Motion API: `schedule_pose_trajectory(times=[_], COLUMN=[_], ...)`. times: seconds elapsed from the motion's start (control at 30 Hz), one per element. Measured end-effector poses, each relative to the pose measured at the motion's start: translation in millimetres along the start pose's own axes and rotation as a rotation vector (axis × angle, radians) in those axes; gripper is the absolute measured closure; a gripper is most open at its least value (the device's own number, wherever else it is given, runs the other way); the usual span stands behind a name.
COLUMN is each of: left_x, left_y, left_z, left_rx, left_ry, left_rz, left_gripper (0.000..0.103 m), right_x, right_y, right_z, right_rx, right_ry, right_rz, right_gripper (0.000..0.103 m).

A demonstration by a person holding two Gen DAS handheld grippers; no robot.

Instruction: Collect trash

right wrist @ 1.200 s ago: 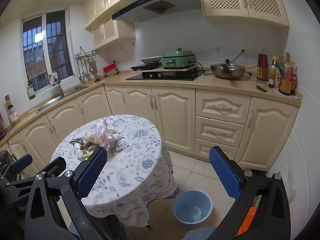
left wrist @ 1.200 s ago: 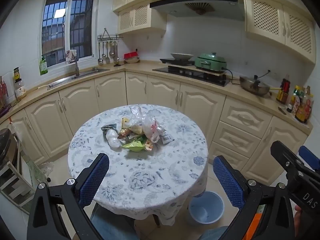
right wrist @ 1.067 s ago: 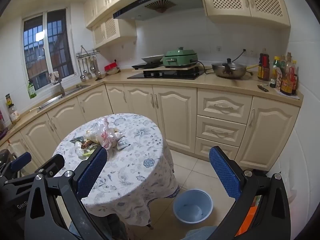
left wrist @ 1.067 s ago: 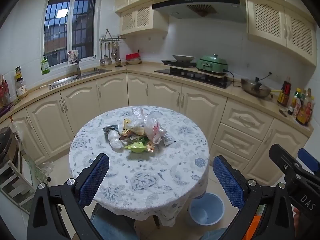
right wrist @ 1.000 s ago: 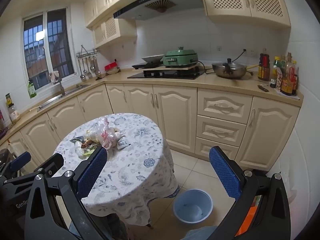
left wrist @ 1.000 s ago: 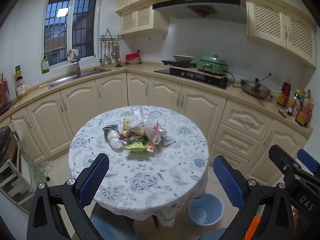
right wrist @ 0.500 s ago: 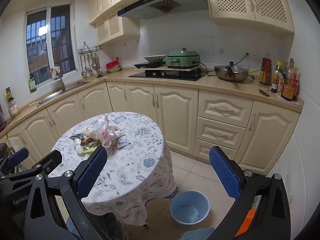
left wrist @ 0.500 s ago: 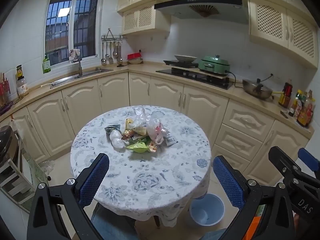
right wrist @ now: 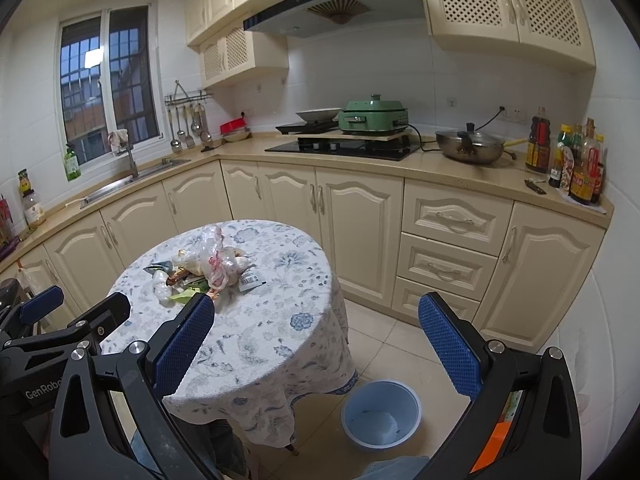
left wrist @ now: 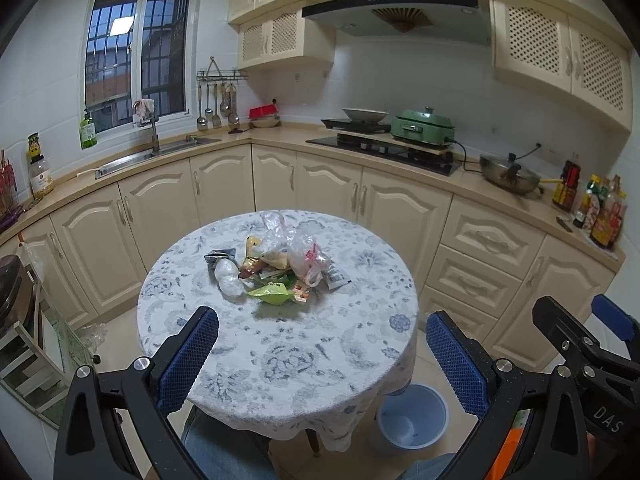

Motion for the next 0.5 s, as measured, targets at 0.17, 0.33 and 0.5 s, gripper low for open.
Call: schedule_pose_trajectory(times=[0.17, 0.33, 0.5], left_x=[0.9, 2.2, 2.2], left_y=[-0.4, -0.1, -0.3], left_z=[0.7, 0.5, 0.4], left_rx=[0.005, 0.009, 0.007], left_ry=[0.005, 0.005, 0.012], left_rz=[0.0, -0.001, -0.002], left_gripper=[0.001, 0.001, 0.001], right_x=[-0.5, -1.2, -1.1], right_y=[-0.2, 0.3, -0.1], right_z=[1.0, 1.4, 1.8], right_rx=[0.014, 0.016, 0.014], right_ry=[0.003, 0.005, 0.001], right_rz=[0.006, 0.006, 0.004], right_gripper=[0.0, 0.0, 0.0])
Point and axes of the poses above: each gripper's, at about its wrist camera, not at the fingertips, and z roughly the way its jaws point, x to its left, y to its top, the point moved 5 cm from there along z, roughly the way its jaws point, and after that the axes turned 6 degrees about z, right-handed, at the moved point
